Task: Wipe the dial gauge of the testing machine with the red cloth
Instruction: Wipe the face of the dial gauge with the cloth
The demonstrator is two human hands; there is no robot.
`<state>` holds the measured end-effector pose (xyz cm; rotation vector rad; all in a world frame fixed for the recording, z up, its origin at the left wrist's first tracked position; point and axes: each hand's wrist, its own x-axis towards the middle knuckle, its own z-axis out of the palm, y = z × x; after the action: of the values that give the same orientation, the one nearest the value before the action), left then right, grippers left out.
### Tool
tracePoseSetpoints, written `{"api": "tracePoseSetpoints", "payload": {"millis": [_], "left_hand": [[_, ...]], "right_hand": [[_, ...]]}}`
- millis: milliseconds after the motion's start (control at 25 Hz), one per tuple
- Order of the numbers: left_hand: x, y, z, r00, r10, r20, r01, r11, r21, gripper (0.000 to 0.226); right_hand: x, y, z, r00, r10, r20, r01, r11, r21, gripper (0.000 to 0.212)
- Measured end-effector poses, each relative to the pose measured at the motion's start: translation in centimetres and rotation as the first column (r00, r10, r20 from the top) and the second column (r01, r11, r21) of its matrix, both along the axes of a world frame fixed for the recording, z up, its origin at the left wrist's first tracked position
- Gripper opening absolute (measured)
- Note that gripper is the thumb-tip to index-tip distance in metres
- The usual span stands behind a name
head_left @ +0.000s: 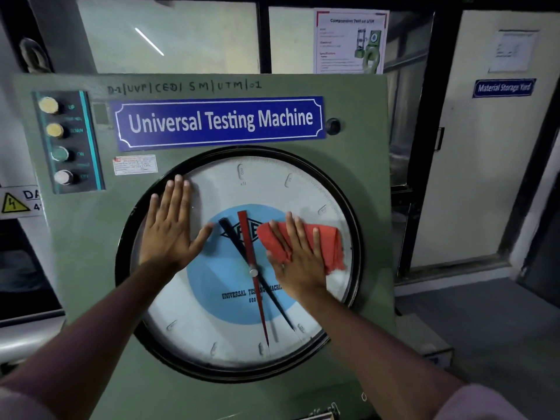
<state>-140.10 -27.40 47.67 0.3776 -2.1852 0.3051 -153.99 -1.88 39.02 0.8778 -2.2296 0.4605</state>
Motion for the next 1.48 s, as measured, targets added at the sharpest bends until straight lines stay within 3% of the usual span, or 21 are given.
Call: {"api": "tracePoseSetpoints", "payload": {"millis": [120, 240, 320, 440, 520, 600, 840, 960, 1080, 1160, 1360, 1480], "left_hand": [[0.1, 0.1, -0.1, 1.0, 0.005, 0.018, -0.005, 1.0, 0.003, 0.096], [-0.5, 0.4, 0.4, 1.0, -0.003, 0.029, 0.004, 1.0, -0.029, 0.097], [-1.1, 0.5, 1.5, 0.997, -0.028, 0.07, 0.037, 0.992, -0.123, 0.096], [-1.9, 1.0, 3.2, 0.994, -0.023, 0.103, 0.041, 0.982, -0.184, 0.097], [-2.3, 1.3, 3.2, 0.996, -0.022, 0.085, 0.037, 0.985, -0.17, 0.097], [-2.3, 1.5, 2.9, 0.998, -0.037, 0.058, 0.046, 0.985, -0.168, 0.097], [-2.2, 0.6, 2.7, 0.997, -0.075, 0.025, 0.079, 0.976, -0.204, 0.098], [-2.5, 0.4, 2.3, 0.996, -0.081, 0.027, 0.085, 0.975, -0.203, 0.097], [-2.4, 0.3, 2.7, 0.996, -0.083, 0.013, 0.084, 0.976, -0.2, 0.096], [-2.4, 0.2, 2.7, 0.996, -0.086, 0.008, 0.085, 0.976, -0.203, 0.096], [-1.9, -0.3, 2.7, 0.997, -0.075, -0.005, 0.073, 0.983, -0.169, 0.094], [-0.1, -1.3, 1.7, 0.998, -0.016, -0.067, 0.009, 0.995, -0.1, 0.088]], "right_hand": [[-1.6, -2.1, 6.2, 0.999, -0.044, -0.031, 0.041, 0.994, -0.106, 0.07], [-3.5, -2.5, 10.3, 0.995, -0.01, -0.103, 0.0, 0.996, -0.089, 0.072], [-4.4, -1.6, 9.1, 0.991, -0.057, -0.122, 0.037, 0.986, -0.161, 0.072], [-3.4, -0.9, 4.7, 0.982, -0.153, 0.114, 0.184, 0.915, -0.359, 0.073], [-1.6, -0.4, 1.0, 0.959, -0.157, 0.235, 0.238, 0.898, -0.371, 0.075], [-1.0, 0.3, -0.8, 0.956, -0.131, 0.262, 0.223, 0.906, -0.361, 0.077], [-4.3, -2.2, 8.2, 0.973, -0.14, 0.184, 0.211, 0.864, -0.457, 0.078], [-3.9, -1.8, 3.6, 0.972, -0.172, 0.157, 0.228, 0.842, -0.489, 0.077], [-0.8, -0.5, -4.1, 0.955, -0.141, 0.261, 0.26, 0.824, -0.504, 0.079], [0.2, -0.5, -5.9, 0.929, -0.114, 0.353, 0.288, 0.821, -0.493, 0.081], [-1.7, -2.5, 1.8, 0.855, -0.076, 0.513, 0.404, 0.717, -0.568, 0.08], [-2.0, -4.9, 7.6, 0.895, -0.055, 0.444, 0.349, 0.706, -0.616, 0.077]]}}
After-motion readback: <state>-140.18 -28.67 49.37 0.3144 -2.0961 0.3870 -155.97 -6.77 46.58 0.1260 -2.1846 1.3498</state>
